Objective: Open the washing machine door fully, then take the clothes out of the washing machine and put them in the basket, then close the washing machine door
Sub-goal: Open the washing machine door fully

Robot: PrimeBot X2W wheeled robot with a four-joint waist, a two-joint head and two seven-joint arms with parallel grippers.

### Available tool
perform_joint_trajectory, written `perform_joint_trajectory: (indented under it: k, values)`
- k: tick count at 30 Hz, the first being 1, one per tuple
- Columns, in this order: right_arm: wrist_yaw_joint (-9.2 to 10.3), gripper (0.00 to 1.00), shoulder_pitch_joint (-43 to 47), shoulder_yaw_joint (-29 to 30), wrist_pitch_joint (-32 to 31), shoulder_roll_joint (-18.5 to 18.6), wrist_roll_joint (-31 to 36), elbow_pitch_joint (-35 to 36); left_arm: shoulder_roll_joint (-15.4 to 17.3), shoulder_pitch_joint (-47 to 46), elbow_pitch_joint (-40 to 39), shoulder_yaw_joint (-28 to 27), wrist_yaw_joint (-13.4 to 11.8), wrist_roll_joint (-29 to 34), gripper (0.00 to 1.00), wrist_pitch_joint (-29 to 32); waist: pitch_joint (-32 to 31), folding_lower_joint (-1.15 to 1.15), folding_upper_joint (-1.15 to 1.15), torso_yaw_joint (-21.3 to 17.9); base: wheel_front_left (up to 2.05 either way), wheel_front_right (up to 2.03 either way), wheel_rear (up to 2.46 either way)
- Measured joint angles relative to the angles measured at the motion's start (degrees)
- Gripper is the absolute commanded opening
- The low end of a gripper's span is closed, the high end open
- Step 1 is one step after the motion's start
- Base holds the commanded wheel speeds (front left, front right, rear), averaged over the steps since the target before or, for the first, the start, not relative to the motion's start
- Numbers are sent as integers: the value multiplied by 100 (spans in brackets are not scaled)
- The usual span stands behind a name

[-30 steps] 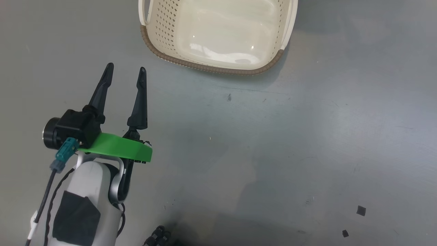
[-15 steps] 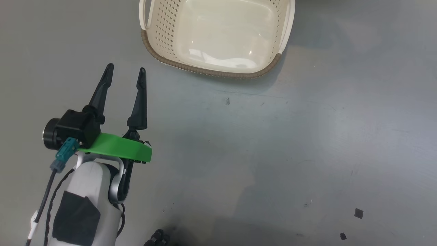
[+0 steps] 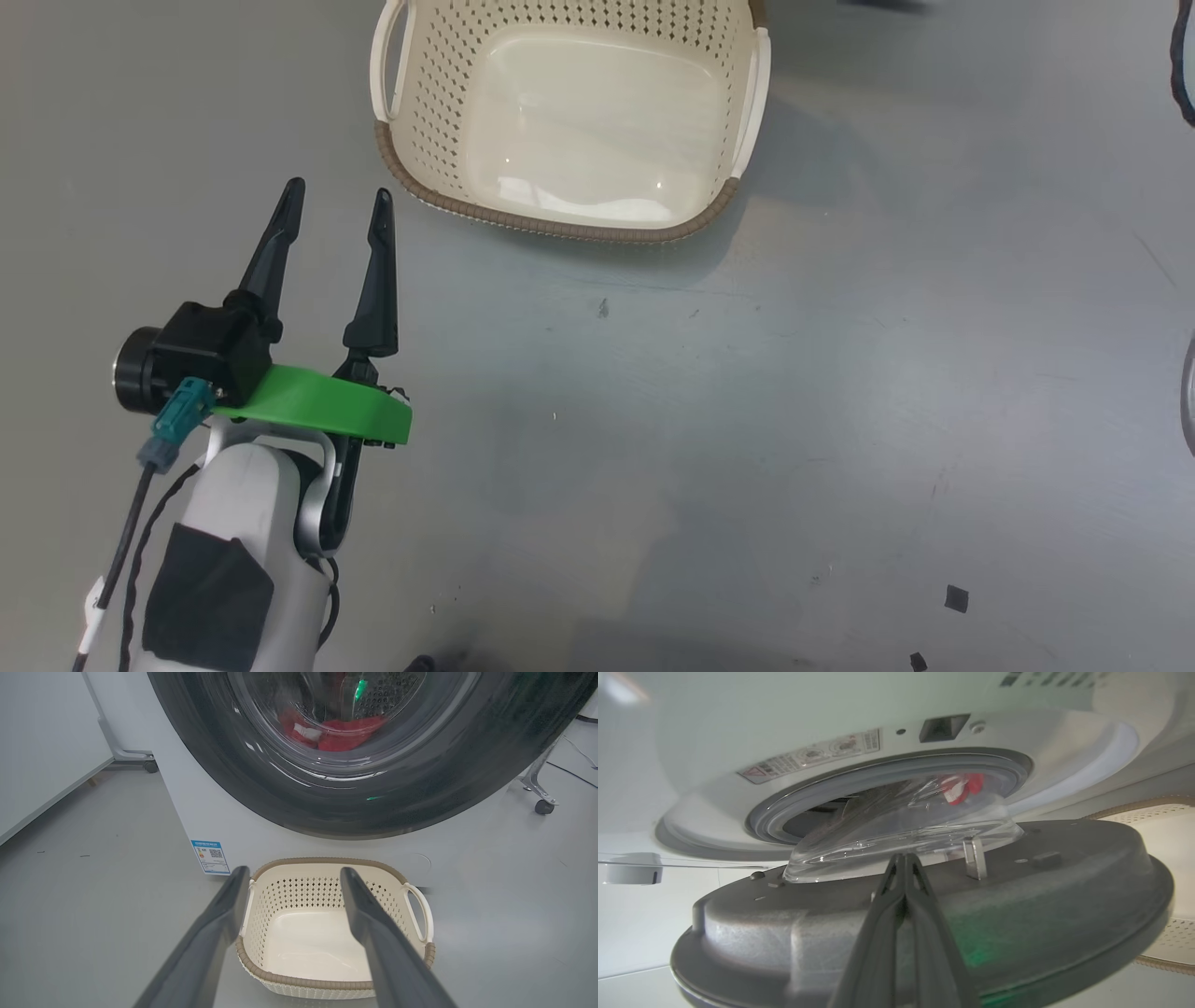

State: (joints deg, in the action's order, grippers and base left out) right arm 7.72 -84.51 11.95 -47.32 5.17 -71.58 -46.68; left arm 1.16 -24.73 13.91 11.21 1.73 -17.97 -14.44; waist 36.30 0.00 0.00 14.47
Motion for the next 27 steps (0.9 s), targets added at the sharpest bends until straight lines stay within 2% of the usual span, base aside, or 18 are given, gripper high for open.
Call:
perform_joint_trajectory:
  k: [27]
  values:
    - [1, 0, 992, -488, -537, -49, -571, -107, 2, 225, 68, 4, 0, 162, 100, 0, -700, 0, 0, -114, 0, 0, 0]
